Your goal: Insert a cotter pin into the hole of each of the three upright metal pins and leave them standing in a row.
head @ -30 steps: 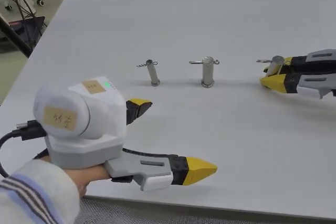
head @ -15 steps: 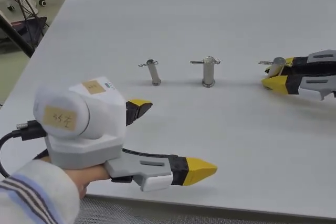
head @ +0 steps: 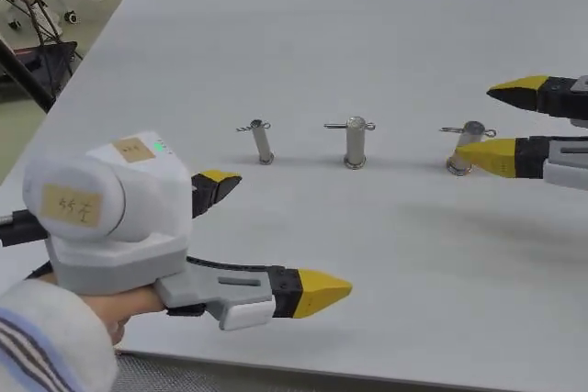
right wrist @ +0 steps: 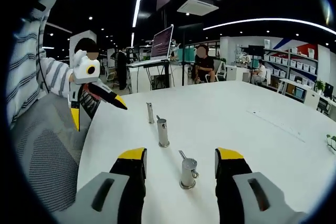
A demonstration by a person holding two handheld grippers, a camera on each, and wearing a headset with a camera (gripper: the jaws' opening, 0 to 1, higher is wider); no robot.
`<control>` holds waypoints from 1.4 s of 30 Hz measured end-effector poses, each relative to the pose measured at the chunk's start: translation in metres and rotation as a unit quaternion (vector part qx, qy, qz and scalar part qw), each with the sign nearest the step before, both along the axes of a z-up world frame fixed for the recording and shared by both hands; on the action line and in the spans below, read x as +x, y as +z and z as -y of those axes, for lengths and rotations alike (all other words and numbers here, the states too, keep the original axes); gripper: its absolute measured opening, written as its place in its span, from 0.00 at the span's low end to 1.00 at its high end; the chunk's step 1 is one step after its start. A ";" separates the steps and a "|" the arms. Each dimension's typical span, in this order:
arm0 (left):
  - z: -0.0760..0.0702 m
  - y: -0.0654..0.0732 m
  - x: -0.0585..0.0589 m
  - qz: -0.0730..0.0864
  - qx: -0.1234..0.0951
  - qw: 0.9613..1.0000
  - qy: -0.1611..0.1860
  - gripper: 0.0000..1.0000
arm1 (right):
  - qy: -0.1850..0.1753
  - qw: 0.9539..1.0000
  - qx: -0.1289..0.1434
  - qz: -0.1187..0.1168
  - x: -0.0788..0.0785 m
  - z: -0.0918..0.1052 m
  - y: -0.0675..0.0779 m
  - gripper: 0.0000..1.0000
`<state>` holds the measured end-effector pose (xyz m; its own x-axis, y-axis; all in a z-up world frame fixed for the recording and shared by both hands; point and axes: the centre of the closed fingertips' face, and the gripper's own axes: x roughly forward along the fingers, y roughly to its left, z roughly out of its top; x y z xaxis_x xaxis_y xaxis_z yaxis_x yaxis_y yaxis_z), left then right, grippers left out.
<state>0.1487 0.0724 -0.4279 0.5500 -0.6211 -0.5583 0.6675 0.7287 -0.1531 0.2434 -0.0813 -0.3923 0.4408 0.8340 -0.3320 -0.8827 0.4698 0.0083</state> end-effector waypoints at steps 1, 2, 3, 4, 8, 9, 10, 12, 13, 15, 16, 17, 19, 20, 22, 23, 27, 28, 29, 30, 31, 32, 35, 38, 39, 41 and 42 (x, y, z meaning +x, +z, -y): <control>-0.002 0.002 0.001 0.003 -0.002 1.000 0.003 0.99 | 0.000 1.000 0.003 0.001 -0.002 0.000 0.003 0.52; -0.003 0.004 0.002 0.005 -0.003 1.000 0.005 0.99 | -0.001 1.000 0.004 0.001 -0.004 0.000 0.006 0.52; -0.004 0.005 0.002 0.007 -0.002 1.000 0.005 0.99 | -0.003 1.000 0.003 0.001 -0.007 -0.001 0.008 0.53; -0.005 0.006 0.002 0.008 -0.001 1.000 0.006 0.99 | -0.008 1.000 0.001 0.002 -0.009 -0.002 0.011 0.55; -0.012 0.011 0.002 0.009 0.005 1.000 0.008 0.99 | -0.044 0.999 0.022 -0.015 -0.009 0.004 0.016 0.67; -0.013 0.012 0.002 0.009 0.005 1.000 0.010 0.99 | -0.053 0.998 0.027 -0.016 -0.009 0.007 0.018 0.69; -0.015 0.014 0.002 0.010 0.003 1.000 0.014 0.99 | -0.063 0.997 0.031 -0.021 -0.011 0.009 0.020 0.72; -0.017 0.016 0.002 0.013 -0.001 1.000 0.019 0.99 | -0.073 0.996 0.033 -0.032 -0.015 0.011 0.020 0.75; -0.018 0.017 0.003 0.014 -0.004 1.000 0.022 0.99 | -0.084 0.995 0.033 -0.039 -0.017 0.013 0.019 0.78; -0.021 0.018 0.003 0.010 -0.008 0.999 0.032 0.99 | -0.093 0.994 0.031 -0.038 -0.022 0.015 0.020 0.82; -0.023 0.017 0.003 0.009 -0.009 0.999 0.036 0.99 | -0.098 0.994 0.031 -0.040 -0.024 0.017 0.021 0.82; -0.024 0.017 0.003 0.009 -0.009 0.999 0.037 0.99 | -0.104 0.993 0.032 -0.044 -0.027 0.017 0.021 0.83; -0.026 0.016 0.002 0.008 -0.010 0.999 0.040 0.99 | -0.115 0.992 0.028 -0.048 -0.031 0.019 0.021 0.86; -0.028 0.016 0.001 0.007 -0.012 0.999 0.042 0.99 | -0.122 0.991 0.027 -0.052 -0.033 0.020 0.021 0.87; -0.031 0.017 0.001 0.005 -0.017 0.999 0.048 0.99 | -0.127 0.990 0.024 -0.056 -0.040 0.020 0.021 0.89; -0.033 0.018 0.001 0.005 -0.020 0.998 0.051 0.99 | -0.130 0.990 0.023 -0.058 -0.042 0.020 0.021 0.89; -0.039 0.021 0.004 0.006 -0.035 0.997 0.065 0.99 | -0.144 0.987 0.016 -0.069 -0.051 0.022 0.019 0.91; -0.040 0.022 0.004 0.005 -0.038 0.997 0.067 0.99 | -0.148 0.986 0.017 -0.072 -0.053 0.022 0.019 0.91; -0.042 0.022 0.004 0.005 -0.043 0.997 0.071 0.99 | -0.156 0.984 0.020 -0.078 -0.055 0.023 0.018 0.92; -0.045 0.022 0.005 0.004 -0.046 0.996 0.073 0.99 | -0.160 0.983 0.021 -0.082 -0.056 0.023 0.017 0.92; -0.047 0.021 0.004 -0.001 -0.048 0.996 0.076 0.99 | -0.165 0.982 0.021 -0.084 -0.057 0.023 0.016 0.93; -0.048 0.021 0.004 0.000 -0.049 0.996 0.076 0.99 | -0.168 0.982 0.021 -0.085 -0.058 0.024 0.016 0.93; -0.054 0.020 0.004 -0.004 -0.049 0.996 0.081 0.99 | -0.181 0.979 0.025 -0.092 -0.062 0.025 0.015 0.93; -0.058 0.020 0.003 -0.006 -0.052 0.995 0.084 0.99 | -0.191 0.976 0.025 -0.099 -0.064 0.027 0.012 0.94; -0.059 0.021 0.003 -0.006 -0.054 0.995 0.085 0.99 | -0.196 0.975 0.026 -0.101 -0.065 0.028 0.012 0.94; -0.061 0.022 0.003 -0.007 -0.055 0.995 0.088 0.99 | -0.202 0.973 0.027 -0.105 -0.067 0.030 0.011 0.94; -0.063 0.022 0.002 -0.007 -0.056 0.994 0.090 0.99 | -0.205 0.973 0.028 -0.106 -0.068 0.030 0.011 0.94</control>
<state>0.1510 0.1349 -0.4062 0.6506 -0.5723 -0.4992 0.5255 0.8138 -0.2482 0.1754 -0.1116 -0.3816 0.6665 0.6223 -0.4106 -0.5966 0.7754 0.2068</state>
